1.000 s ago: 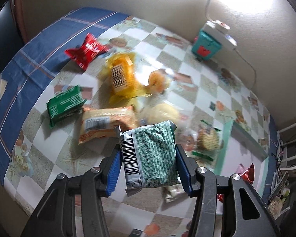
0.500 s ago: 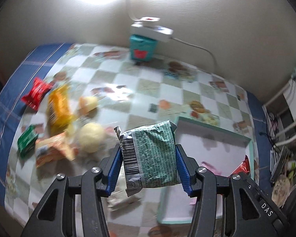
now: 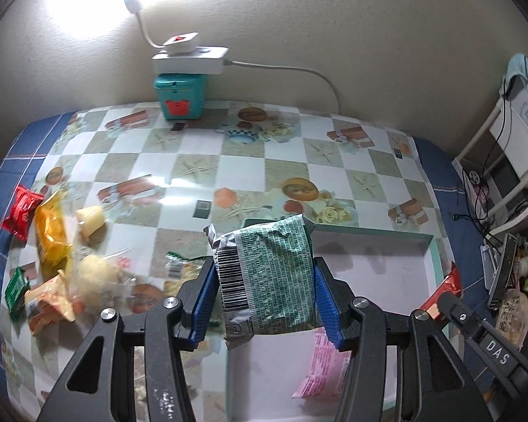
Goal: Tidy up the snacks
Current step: 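Carry the red box and green-and-white bag into the tray and open both tools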
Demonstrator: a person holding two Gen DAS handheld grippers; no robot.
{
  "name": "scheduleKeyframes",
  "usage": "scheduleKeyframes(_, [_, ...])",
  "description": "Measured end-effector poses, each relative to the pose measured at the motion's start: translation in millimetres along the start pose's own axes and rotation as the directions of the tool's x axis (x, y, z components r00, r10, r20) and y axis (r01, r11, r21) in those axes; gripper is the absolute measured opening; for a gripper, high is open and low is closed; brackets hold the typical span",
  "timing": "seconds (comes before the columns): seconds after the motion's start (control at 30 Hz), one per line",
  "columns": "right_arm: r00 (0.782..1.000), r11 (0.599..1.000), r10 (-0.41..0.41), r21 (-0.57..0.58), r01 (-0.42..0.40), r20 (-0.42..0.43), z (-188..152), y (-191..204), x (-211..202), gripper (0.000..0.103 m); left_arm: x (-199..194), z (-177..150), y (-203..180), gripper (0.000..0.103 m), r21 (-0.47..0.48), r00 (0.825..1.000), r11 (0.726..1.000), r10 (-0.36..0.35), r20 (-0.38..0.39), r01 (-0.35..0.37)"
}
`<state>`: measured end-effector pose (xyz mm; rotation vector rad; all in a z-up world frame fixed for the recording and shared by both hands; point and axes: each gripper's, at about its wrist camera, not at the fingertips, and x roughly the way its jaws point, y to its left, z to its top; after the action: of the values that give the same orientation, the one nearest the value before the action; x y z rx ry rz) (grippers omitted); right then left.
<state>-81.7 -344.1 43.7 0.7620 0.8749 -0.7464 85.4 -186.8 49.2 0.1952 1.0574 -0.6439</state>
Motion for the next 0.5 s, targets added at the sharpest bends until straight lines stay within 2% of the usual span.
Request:
scheduleKeyframes(0.23, [0.998, 0.999, -0.046, 0.006, 0.046, -0.036, 8.6, -14.1, 22.6, 0.042, 34.1, -6.5, -20.4, 0.054, 0.073, 0.998, 0.997, 0.027, -0.053, -0.023])
scheduleKeyframes(0.5, [0.993, 0.998, -0.064, 0.018, 0.066, -0.094, 5.7, -21.4, 52.6, 0.042, 64.3, -20.0, -38.6, 0.054, 0.145, 0.996, 0.988, 0.060, -0.066, -0.050])
